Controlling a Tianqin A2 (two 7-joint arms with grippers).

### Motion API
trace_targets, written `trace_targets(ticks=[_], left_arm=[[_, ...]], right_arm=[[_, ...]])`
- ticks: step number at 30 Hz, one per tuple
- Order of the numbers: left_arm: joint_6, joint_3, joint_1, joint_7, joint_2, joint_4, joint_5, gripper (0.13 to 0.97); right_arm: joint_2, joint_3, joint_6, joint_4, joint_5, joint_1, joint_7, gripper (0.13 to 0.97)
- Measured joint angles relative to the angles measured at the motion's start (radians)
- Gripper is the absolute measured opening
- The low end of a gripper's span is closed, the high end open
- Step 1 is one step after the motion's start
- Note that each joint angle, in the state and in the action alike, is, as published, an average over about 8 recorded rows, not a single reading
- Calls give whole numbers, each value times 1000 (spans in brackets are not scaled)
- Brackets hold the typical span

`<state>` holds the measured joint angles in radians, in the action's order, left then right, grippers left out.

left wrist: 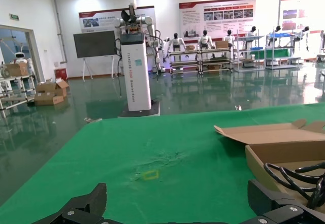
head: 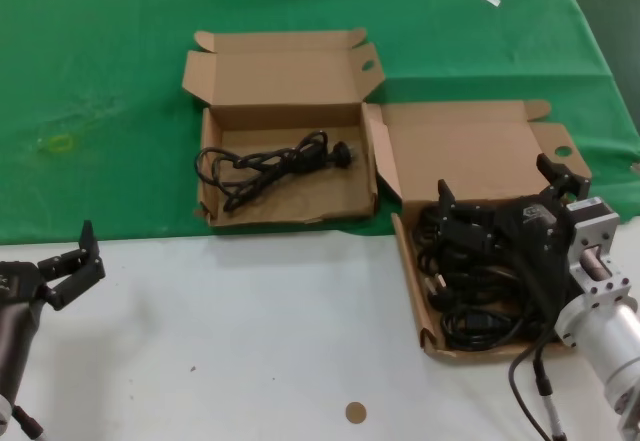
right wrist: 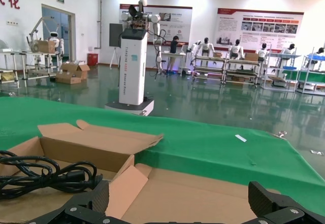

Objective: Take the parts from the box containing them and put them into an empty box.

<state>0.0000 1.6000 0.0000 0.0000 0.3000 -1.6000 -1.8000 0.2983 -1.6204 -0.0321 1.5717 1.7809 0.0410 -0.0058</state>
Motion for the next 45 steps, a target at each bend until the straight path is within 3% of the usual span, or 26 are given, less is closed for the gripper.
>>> trace_targets(ticks=[45], left_arm=[[0,0,0,0,0,0,0,966]], right_arm=[[0,0,0,0,0,0,0,966]])
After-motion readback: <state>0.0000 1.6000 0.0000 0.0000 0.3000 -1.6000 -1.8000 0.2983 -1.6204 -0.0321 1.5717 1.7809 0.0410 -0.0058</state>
